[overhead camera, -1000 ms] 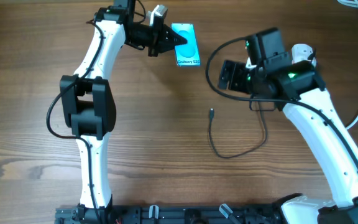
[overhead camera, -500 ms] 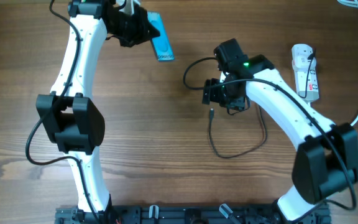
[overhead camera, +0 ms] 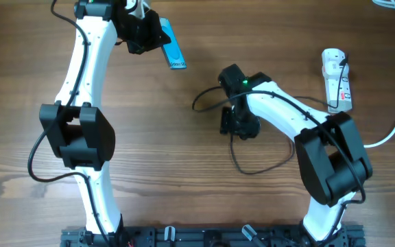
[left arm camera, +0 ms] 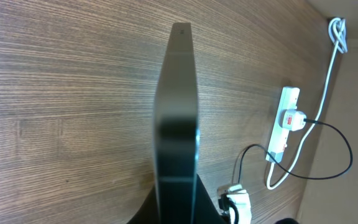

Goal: Plug charger to phone and switch on socket
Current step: 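Lower the right gripper and grasp the cable behind its USB-C plug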

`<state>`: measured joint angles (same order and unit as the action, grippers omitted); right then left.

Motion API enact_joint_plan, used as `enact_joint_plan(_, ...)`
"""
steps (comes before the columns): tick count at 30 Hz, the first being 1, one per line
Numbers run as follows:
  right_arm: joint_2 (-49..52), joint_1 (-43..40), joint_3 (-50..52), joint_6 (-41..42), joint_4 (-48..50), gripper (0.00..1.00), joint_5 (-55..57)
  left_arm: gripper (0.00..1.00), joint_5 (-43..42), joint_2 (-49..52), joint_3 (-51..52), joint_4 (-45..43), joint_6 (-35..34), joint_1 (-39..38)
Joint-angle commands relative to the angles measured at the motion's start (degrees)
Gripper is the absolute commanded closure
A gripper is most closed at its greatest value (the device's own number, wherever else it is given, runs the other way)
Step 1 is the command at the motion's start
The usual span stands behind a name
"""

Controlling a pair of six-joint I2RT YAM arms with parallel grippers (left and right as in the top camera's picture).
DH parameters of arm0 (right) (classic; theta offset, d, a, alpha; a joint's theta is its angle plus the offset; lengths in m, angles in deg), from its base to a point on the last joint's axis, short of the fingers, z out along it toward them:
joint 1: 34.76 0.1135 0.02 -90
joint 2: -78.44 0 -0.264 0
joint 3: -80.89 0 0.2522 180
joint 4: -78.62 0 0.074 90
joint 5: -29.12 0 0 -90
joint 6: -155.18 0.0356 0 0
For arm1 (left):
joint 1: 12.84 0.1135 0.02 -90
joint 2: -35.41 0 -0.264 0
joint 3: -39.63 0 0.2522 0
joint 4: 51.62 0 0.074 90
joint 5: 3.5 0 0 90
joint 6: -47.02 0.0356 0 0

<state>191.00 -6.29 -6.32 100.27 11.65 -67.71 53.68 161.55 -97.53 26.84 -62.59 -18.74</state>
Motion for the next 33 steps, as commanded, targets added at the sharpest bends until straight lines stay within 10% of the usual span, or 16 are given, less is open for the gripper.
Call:
enact_joint_plan(1, 0.68, 0.09, 2.86, -0.52, 2.14, 0.49, 1.97, 0.96, -0.5, -0.87, -0.96, -0.02, -0.35, 0.15)
enact_joint_plan(33, 2.47, 2.45, 3.45, 1.22, 5.75, 0.81, 6.75, 0.96, -0.5, -0.87, -0.96, 0.28, -0.35, 0.15)
